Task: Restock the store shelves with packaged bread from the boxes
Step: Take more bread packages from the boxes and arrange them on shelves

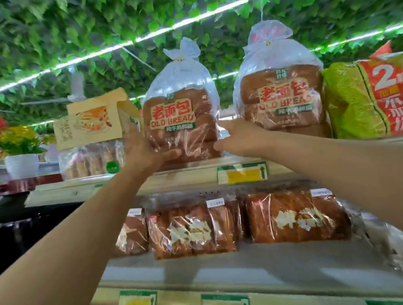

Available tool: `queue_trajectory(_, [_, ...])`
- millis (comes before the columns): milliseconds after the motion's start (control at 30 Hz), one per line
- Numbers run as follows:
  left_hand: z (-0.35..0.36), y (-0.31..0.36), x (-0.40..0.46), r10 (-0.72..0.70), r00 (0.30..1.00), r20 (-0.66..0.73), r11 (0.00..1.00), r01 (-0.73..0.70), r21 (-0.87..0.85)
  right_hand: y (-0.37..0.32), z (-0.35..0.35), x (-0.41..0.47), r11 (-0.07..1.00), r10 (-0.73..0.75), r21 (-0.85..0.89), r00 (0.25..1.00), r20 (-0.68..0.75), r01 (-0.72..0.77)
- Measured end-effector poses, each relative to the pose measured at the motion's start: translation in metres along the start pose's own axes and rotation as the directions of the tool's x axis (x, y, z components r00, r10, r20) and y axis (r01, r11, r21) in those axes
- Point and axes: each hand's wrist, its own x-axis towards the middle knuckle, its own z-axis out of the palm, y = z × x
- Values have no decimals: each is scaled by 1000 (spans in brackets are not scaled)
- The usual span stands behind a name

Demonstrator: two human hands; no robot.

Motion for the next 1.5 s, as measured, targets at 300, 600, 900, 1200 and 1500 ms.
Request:
queue_trajectory(300, [-5,-36,44,-11,968,249,990,-24,136,-35,32,26,979,125,156,992,31,-128])
queue_trajectory(600, [28,-33,71,-17,942,336,983,-46,178,-20,38,59,890,351,291,935,54,-351])
queue_trajectory(900, [59,-14,63,-2,904,427,996,-36,82,7,24,57,765,470,477,882,47,-433])
queue_trajectory(1200, [56,-17,48,33,950,309,998,-47,38,17,34,59,914,403,181,868,-290,-364])
queue_trajectory(1500, [18,-15,10,275,961,-36,949,-278,-152,-11,51,45,998,8,66,896,-443,24])
